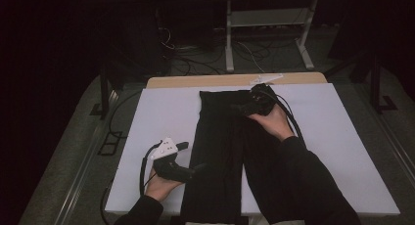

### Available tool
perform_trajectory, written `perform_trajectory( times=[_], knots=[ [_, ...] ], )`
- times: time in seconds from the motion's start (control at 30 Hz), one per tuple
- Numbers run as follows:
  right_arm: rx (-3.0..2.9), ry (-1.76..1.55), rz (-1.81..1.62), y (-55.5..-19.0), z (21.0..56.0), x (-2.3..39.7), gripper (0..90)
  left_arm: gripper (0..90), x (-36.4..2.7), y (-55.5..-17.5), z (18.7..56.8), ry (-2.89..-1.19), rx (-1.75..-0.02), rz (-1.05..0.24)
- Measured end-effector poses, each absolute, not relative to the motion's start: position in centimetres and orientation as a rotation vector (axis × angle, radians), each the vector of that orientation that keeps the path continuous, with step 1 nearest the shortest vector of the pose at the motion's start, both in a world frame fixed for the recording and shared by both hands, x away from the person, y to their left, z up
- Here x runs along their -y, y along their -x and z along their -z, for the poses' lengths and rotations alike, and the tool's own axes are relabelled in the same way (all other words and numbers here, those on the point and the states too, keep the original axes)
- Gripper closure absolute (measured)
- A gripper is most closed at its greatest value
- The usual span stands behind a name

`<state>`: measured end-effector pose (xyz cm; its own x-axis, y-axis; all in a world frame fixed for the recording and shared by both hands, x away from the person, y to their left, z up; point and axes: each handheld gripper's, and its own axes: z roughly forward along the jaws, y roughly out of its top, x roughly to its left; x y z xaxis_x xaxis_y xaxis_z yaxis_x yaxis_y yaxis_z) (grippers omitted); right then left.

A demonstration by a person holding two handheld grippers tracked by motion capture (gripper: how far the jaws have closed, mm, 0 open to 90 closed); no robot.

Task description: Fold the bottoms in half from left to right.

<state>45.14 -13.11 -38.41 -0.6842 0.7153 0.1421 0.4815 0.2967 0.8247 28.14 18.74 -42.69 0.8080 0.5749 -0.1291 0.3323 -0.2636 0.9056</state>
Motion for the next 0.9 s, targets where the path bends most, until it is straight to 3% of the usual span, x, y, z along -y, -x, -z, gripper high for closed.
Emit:
perform_trajectory(
  times=[0.9],
  knots=[
    [-2.341,-1.099,-1.339,-48.0,40.1,7.4,0.0,0.0,-18.8,-28.0,42.6,-1.872,-0.680,-0.262]
  ],
)
